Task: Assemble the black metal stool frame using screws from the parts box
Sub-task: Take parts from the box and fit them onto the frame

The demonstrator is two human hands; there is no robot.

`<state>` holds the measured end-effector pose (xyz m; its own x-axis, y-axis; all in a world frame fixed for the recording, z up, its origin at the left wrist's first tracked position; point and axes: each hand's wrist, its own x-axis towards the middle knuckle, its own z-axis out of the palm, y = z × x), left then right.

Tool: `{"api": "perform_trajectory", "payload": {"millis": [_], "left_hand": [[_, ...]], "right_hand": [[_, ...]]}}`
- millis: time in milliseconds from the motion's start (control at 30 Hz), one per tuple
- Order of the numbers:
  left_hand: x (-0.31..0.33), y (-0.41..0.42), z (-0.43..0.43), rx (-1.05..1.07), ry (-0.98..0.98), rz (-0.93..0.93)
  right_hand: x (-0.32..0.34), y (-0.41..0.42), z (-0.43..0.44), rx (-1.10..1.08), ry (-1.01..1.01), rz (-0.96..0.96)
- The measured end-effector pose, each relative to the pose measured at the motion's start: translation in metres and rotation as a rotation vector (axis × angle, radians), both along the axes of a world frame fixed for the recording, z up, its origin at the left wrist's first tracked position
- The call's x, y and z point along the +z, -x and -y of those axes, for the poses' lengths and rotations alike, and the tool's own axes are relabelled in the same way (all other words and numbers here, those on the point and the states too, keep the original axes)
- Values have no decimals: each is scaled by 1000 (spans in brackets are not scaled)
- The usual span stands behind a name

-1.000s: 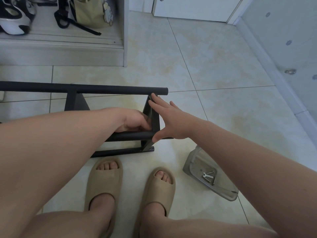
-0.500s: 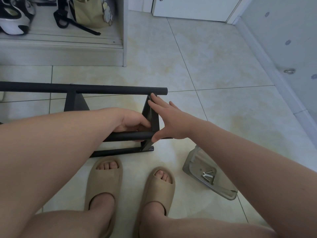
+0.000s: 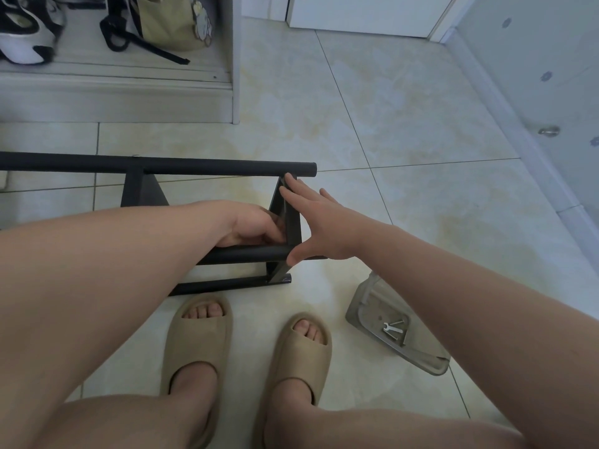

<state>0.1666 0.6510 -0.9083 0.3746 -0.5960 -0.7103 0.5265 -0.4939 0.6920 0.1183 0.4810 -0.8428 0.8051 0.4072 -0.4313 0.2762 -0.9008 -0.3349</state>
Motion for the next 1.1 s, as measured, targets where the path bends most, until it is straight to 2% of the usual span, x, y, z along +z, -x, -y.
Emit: {"api": "perform_trajectory", "payload": {"millis": [133, 200, 400, 633, 800, 900, 1100], "left_hand": [[1, 1, 1, -30, -83, -86], [1, 1, 1, -61, -112, -48], [1, 0, 1, -31, -68, 75], [-3, 0, 2, 6, -31, 48], [3, 1, 1, -12, -79, -72], [5, 3, 2, -25, -151, -25], [4, 3, 2, -11, -96, 14]], "right_hand": [[0, 1, 0, -2, -1, -1], [0, 1, 0, -2, -4, 1], [0, 1, 1, -3, -7, -4], [-1, -1, 1, -3, -4, -1], [-1, -1, 0, -5, -7, -4], [-1, 0, 1, -6, -8, -3], [0, 0, 0, -6, -9, -6]]}}
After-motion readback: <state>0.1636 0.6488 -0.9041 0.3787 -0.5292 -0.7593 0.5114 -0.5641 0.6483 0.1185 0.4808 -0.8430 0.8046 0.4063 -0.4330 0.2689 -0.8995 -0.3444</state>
